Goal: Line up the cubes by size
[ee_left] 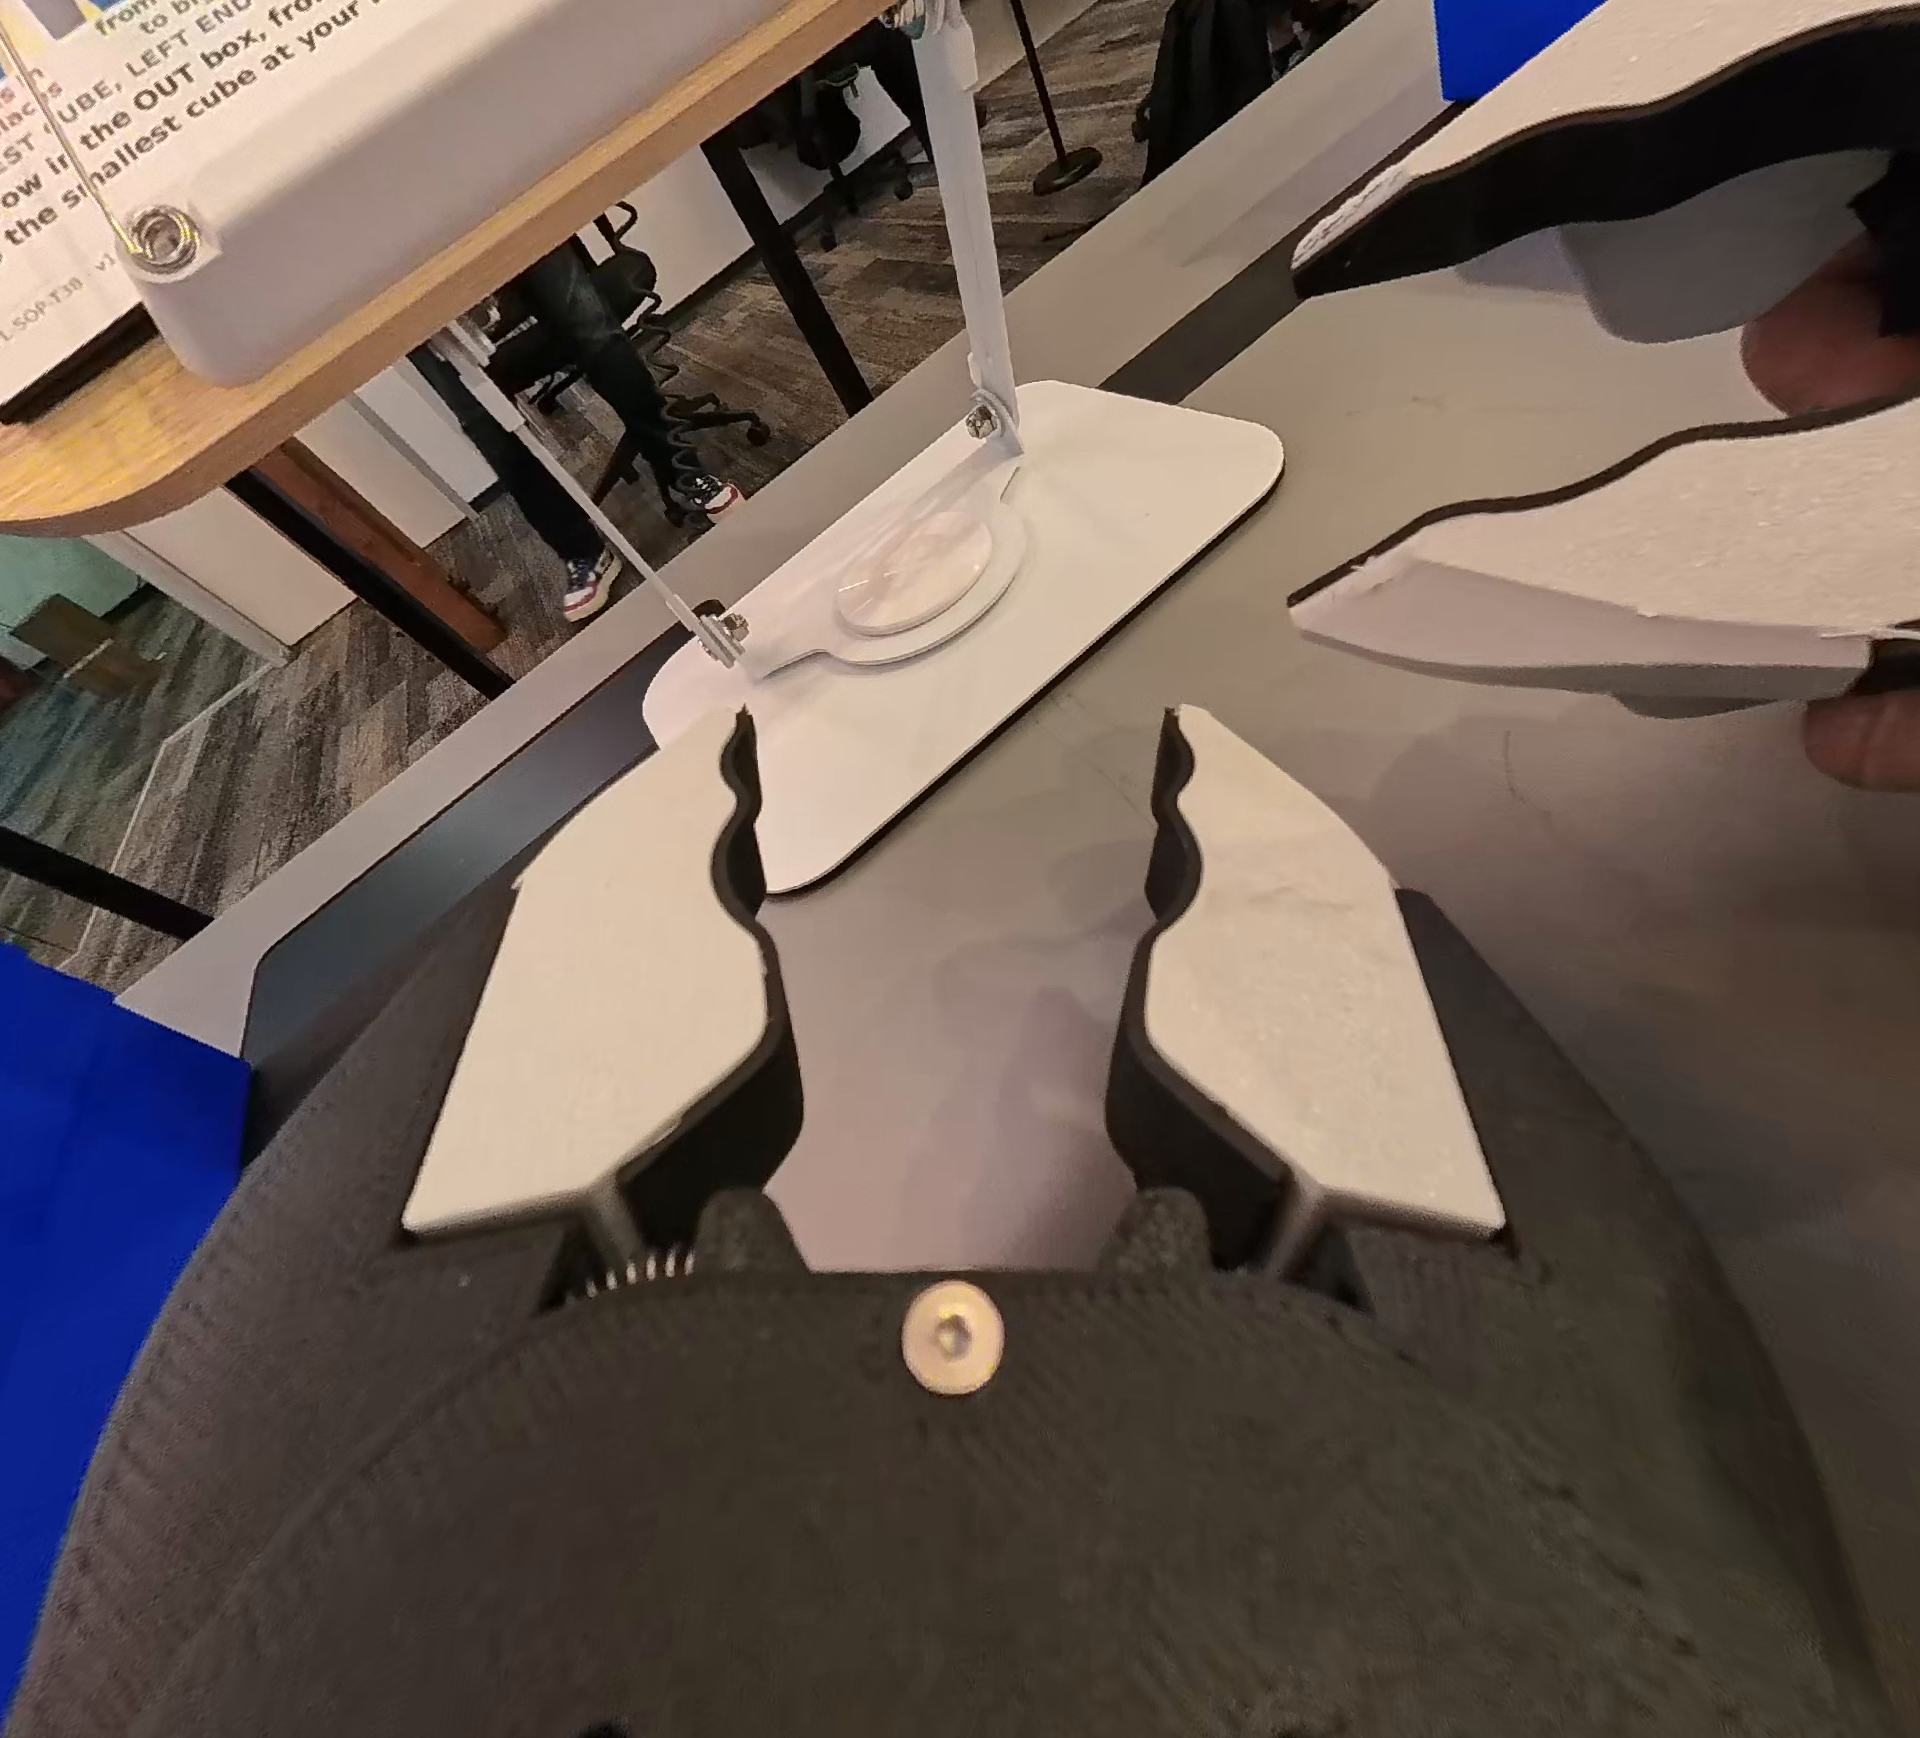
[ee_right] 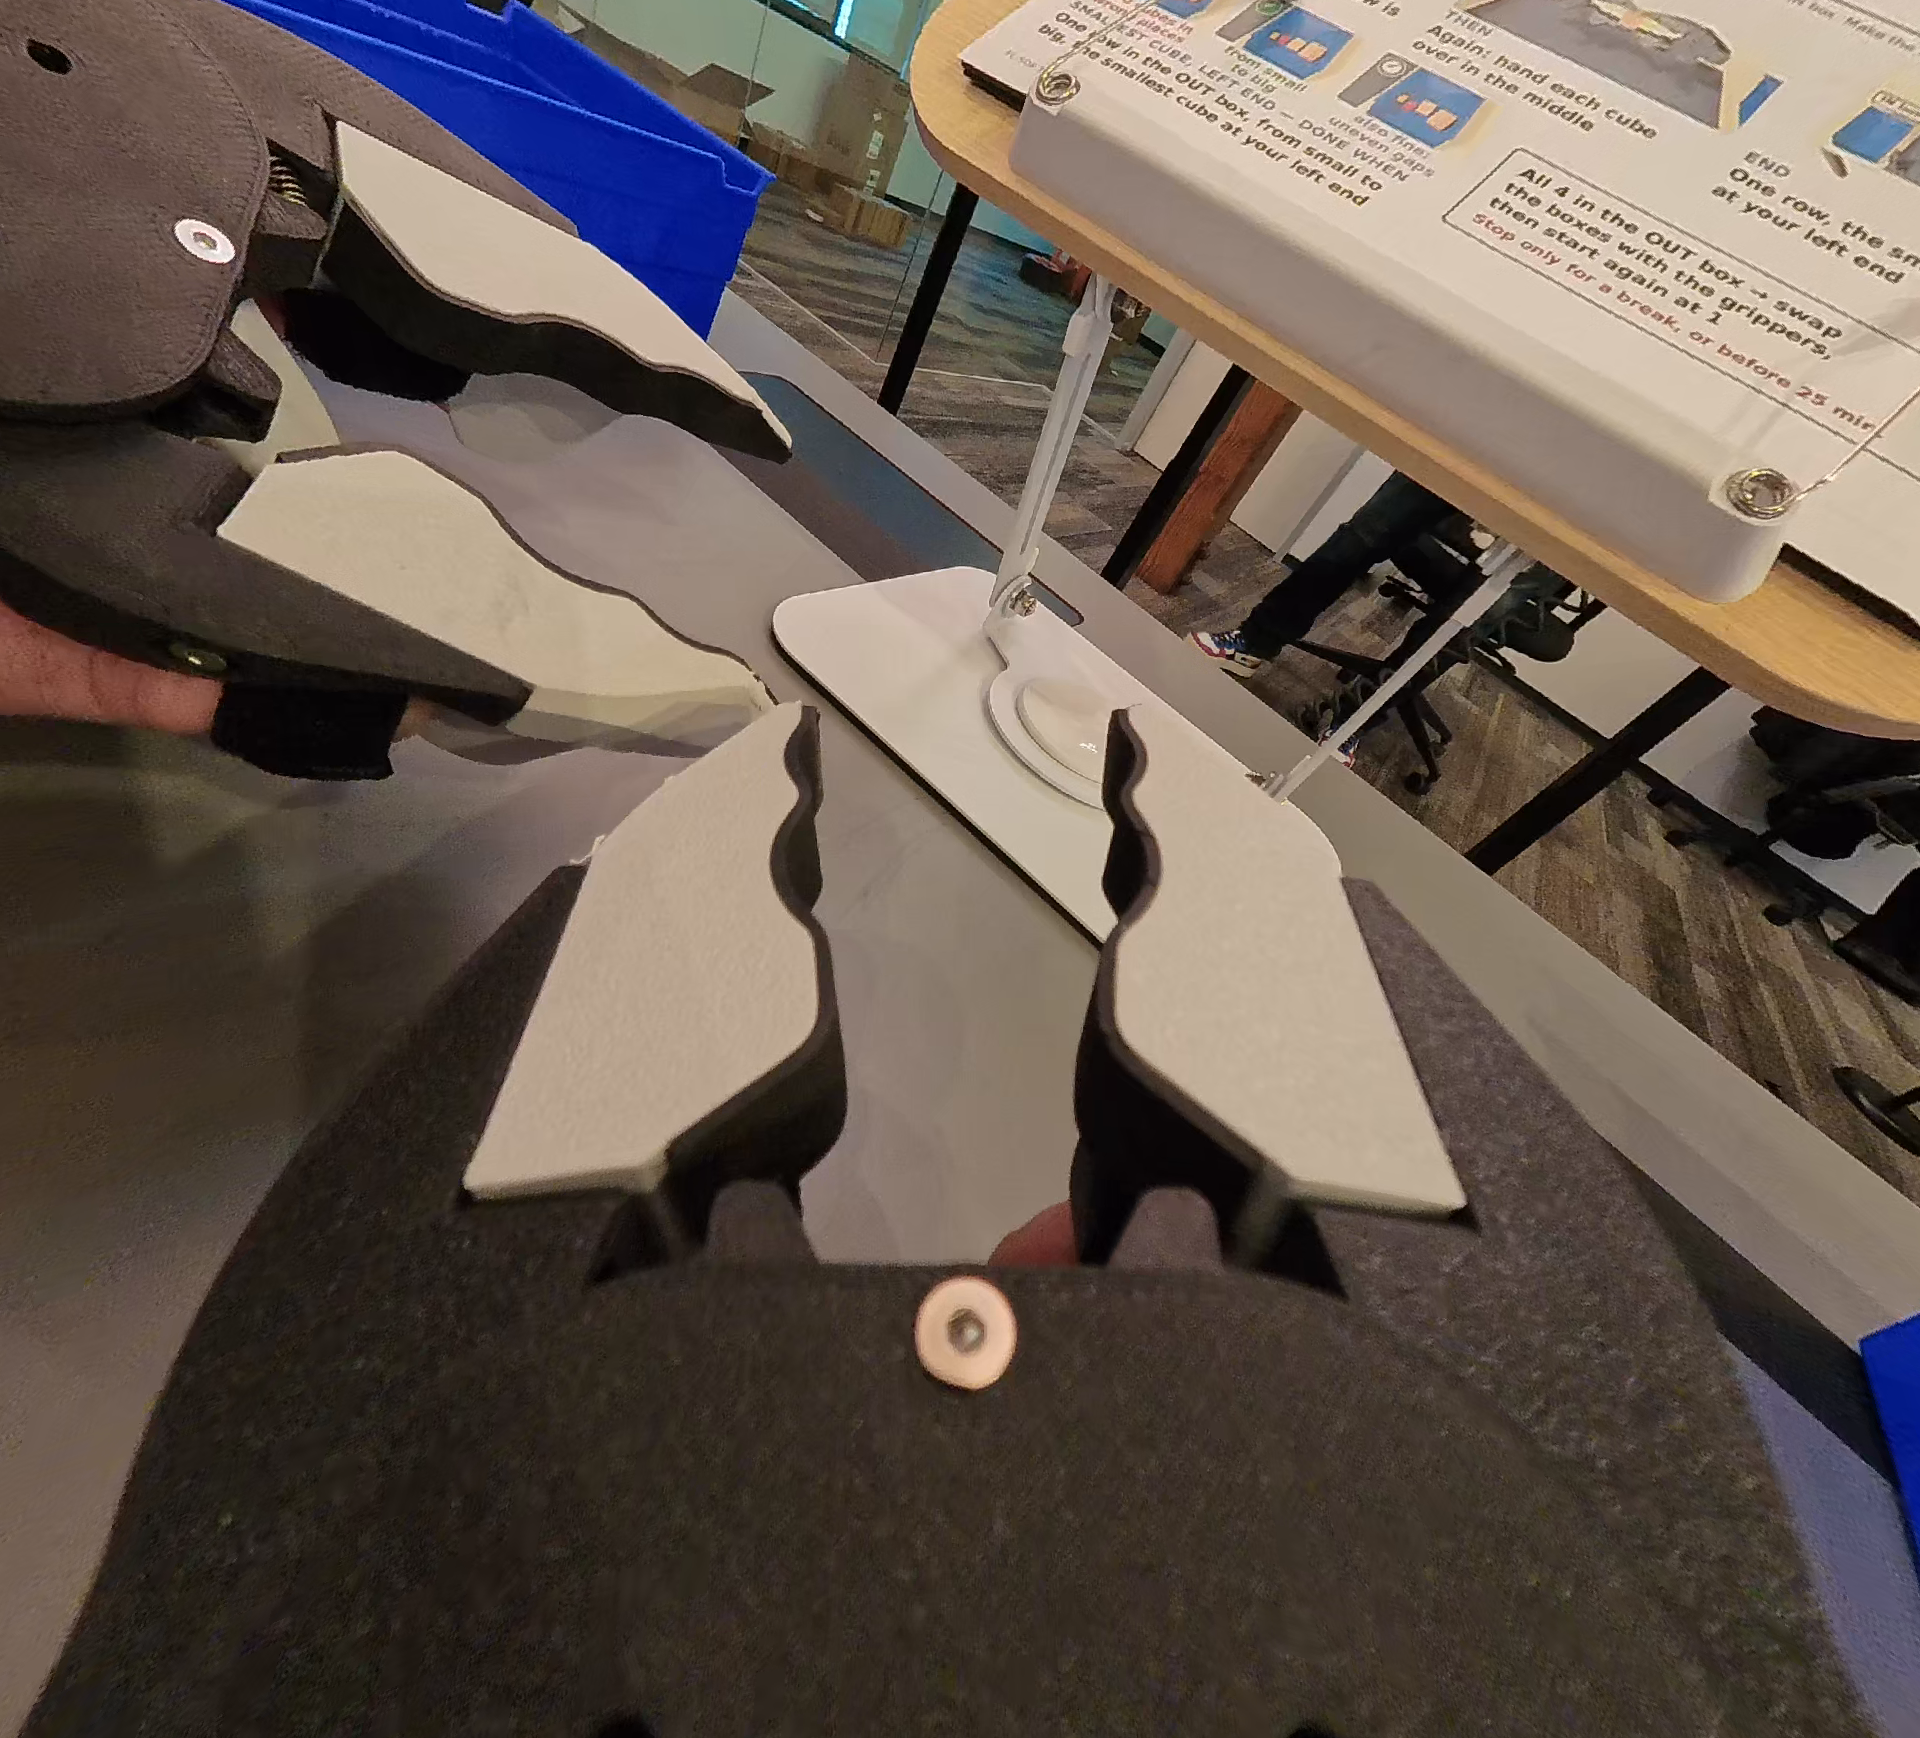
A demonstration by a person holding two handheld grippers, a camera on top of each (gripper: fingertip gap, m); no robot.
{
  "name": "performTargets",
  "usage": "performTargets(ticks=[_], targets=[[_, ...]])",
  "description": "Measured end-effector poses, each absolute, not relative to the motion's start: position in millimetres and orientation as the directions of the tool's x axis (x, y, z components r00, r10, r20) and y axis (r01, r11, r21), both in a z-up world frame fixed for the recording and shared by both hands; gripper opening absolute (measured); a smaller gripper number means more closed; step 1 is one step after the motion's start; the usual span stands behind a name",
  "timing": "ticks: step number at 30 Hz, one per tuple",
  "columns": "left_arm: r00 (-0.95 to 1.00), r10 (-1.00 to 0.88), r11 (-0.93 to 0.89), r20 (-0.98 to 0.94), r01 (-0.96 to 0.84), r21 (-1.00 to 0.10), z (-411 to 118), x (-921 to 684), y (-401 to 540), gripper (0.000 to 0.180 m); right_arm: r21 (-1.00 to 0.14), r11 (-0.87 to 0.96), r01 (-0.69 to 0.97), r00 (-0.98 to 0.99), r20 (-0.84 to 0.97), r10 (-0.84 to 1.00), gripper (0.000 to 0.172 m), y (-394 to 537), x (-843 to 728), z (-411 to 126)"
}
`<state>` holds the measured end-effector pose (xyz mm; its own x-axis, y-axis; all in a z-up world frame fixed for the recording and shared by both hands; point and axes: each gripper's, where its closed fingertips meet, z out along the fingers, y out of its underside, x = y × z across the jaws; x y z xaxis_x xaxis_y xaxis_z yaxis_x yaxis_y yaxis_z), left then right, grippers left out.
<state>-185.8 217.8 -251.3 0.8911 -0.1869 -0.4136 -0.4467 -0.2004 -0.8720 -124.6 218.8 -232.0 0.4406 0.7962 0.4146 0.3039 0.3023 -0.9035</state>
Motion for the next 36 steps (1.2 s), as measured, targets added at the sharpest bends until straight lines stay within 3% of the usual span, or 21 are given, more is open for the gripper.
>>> performTargets(ticks=[30, 36], targets=[[0.901, 0.043, -0.305, -0.431, -0.399, -0.865, -247.4, -244.0, 179.7, 0.073, -0.901, 0.288, 0.325, 0.521, 0.425, 0.74, 0.053, 221.8, -94.7, -229.4], [0.85, 0.204, -0.157, -0.485, -0.461, -0.874, -194.3, -263.0, 122.8, 0.061, -0.892, 0.307, 0.331, 0.521, 0.444, 0.729, 0.055, 197.1, -53.9, -226.4]])
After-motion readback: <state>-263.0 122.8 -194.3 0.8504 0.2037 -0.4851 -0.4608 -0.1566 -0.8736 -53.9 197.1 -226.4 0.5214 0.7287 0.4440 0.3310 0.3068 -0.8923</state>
